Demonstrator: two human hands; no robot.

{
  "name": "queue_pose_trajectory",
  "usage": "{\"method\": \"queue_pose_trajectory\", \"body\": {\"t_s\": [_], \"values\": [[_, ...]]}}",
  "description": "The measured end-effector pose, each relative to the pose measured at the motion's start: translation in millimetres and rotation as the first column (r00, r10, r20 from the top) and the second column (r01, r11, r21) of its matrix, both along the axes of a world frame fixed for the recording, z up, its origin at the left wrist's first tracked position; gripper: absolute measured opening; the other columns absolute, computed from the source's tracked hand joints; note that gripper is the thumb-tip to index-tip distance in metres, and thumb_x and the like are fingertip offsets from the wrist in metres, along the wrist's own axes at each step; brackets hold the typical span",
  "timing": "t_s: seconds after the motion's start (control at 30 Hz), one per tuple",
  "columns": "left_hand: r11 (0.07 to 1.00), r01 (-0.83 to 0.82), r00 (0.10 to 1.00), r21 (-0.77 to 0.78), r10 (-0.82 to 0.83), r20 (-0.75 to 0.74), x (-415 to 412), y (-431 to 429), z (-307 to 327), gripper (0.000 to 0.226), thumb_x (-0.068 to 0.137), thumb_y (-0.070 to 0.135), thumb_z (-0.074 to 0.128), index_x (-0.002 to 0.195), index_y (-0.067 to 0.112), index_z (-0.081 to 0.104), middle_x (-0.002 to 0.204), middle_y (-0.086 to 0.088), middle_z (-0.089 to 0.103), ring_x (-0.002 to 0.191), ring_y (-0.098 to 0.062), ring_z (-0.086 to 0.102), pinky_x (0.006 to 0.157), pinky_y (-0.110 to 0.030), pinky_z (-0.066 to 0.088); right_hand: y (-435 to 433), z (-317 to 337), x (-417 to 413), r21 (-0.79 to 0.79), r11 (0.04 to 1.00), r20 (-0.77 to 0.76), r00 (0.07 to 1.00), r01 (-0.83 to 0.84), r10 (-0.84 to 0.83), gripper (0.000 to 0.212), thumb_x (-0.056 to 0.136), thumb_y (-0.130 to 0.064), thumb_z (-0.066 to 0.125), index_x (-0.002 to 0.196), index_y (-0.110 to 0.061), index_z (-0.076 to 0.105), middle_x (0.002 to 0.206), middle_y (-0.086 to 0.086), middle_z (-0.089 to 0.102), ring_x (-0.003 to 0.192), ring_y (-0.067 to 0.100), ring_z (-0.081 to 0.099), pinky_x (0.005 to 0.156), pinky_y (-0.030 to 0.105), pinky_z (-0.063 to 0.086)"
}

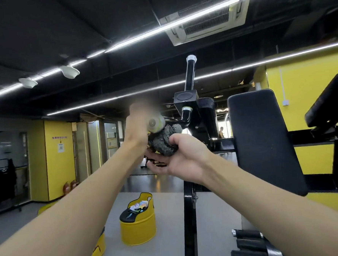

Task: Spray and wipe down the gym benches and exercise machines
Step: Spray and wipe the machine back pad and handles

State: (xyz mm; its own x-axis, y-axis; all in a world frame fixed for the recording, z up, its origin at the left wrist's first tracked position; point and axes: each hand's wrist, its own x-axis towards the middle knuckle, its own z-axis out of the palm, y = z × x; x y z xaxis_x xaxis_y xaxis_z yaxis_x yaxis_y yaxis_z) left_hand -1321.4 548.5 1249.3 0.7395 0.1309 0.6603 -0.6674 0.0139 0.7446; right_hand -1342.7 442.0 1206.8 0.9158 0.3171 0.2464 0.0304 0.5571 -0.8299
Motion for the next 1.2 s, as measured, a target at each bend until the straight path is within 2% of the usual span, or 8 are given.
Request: {"method": "queue_pose_trajectory", "body": {"t_s": [0.17, 0.27, 0.33, 0.5, 0.63, 0.77, 0.9, 1.2], "values": [[0.872, 0.488, 0.666, -0.04, -0.401, -0.629, 25, 25, -59, 0.051, 0.094, 0.054, 0.043, 0.116, 0.012, 0.063, 0.113, -0.02, 0.062, 0.104, -0.041, 0.068, 0.087, -0.057, 0.054, 15, -3, 19, -0.337, 0.817, 0.181, 0.884, 0.468, -0.432, 0.015, 0.099, -0.014, 0.049, 0.098, -0.014, 0.064, 0.085, 0.004, 0.068, 0.061, 0.014, 0.064, 0.048, 0.022, 0.051], [0.721, 0.623, 0.552, -0.304, -0.68, -0.483, 42, 25, -56, 0.04, 0.1, 0.035, 0.044, 0.117, 0.006, 0.067, 0.111, -0.02, 0.07, 0.094, -0.036, 0.069, 0.083, -0.051, 0.059, 23, -3, 34, -0.504, 0.584, 0.323, 0.766, 0.636, -0.556, 0.03, 0.08, -0.031, 0.068, 0.105, -0.016, 0.068, 0.101, 0.007, 0.072, 0.086, 0.022, 0.068, 0.061, 0.03, 0.055], [0.714, 0.582, 0.582, -0.388, -0.7, -0.414, 54, 26, -46, 0.026, 0.101, 0.019, 0.047, 0.109, 0.005, 0.067, 0.1, -0.017, 0.074, 0.085, -0.026, 0.068, 0.067, -0.038, 0.062, 23, -2, 40, -0.632, 0.445, 0.383, 0.755, 0.635, -0.533, 0.05, 0.064, -0.043, 0.074, 0.108, -0.02, 0.069, 0.11, 0.006, 0.07, 0.098, 0.021, 0.064, 0.079, 0.037, 0.057], [0.779, 0.498, 0.683, -0.381, -0.623, -0.38, 100, 24, -30, 0.015, 0.101, 0.0, 0.049, 0.115, -0.001, 0.054, 0.117, -0.026, 0.061, 0.089, -0.03, 0.062, 0.047, -0.027, 0.053, -1, 24, 16, -0.476, 0.423, 0.328, 0.602, 0.771, -0.728, 0.006, 0.086, -0.003, 0.055, 0.089, -0.009, 0.054, 0.084, 0.007, 0.05, 0.073, 0.018, 0.044, 0.061, 0.029, 0.033], [0.865, 0.43, 0.823, -0.26, -0.494, -0.28, 133, 6, -16, 0.019, 0.098, -0.008, 0.049, 0.11, 0.007, 0.049, 0.108, -0.02, 0.059, 0.086, -0.026, 0.06, 0.062, -0.034, 0.057, 0, 51, -4, -0.3, 0.275, 0.397, 0.381, 0.914, -0.835, 0.011, 0.092, -0.007, 0.046, 0.082, -0.011, 0.048, 0.08, 0.01, 0.036, 0.068, 0.02, 0.035, 0.057, 0.028, 0.028], [0.891, 0.425, 0.866, -0.158, -0.451, -0.214, 150, -25, 4, 0.061, 0.102, 0.006, 0.045, 0.152, 0.016, 0.011, 0.13, -0.015, 0.053, 0.103, -0.026, 0.059, 0.095, -0.037, 0.053, 31, 72, -7, -0.279, 0.201, 0.538, 0.326, 0.939, -0.777, 0.029, 0.099, -0.027, 0.043, 0.11, -0.007, 0.061, 0.092, 0.005, 0.047, 0.082, 0.018, 0.044, 0.069, 0.032, 0.035], [0.958, 0.287, 0.958, -0.015, -0.287, 0.022, 161, -40, 16, 0.028, 0.096, 0.004, 0.062, 0.122, 0.012, 0.056, 0.106, -0.003, 0.061, 0.084, -0.01, 0.059, 0.055, -0.009, 0.044, 52, 76, 6, -0.26, 0.033, 0.621, 0.193, 0.965, -0.759, 0.028, 0.103, -0.03, 0.03, 0.09, -0.018, 0.052, 0.091, 0.002, 0.049, 0.072, 0.017, 0.044, 0.062, 0.03, 0.033], [0.939, 0.34, 0.937, 0.049, -0.343, 0.059, 191, -52, 12, 0.029, 0.098, 0.006, 0.058, 0.122, 0.016, 0.071, 0.107, 0.001, 0.069, 0.099, -0.017, 0.064, 0.087, -0.032, 0.057, 51, 73, 11, -0.156, -0.211, 0.686, -0.048, 0.965, -0.726, 0.037, 0.101, -0.028, 0.033, 0.109, 0.0, 0.056, 0.084, 0.0, 0.049, 0.074, 0.015, 0.043, 0.066, 0.031, 0.037]]}}
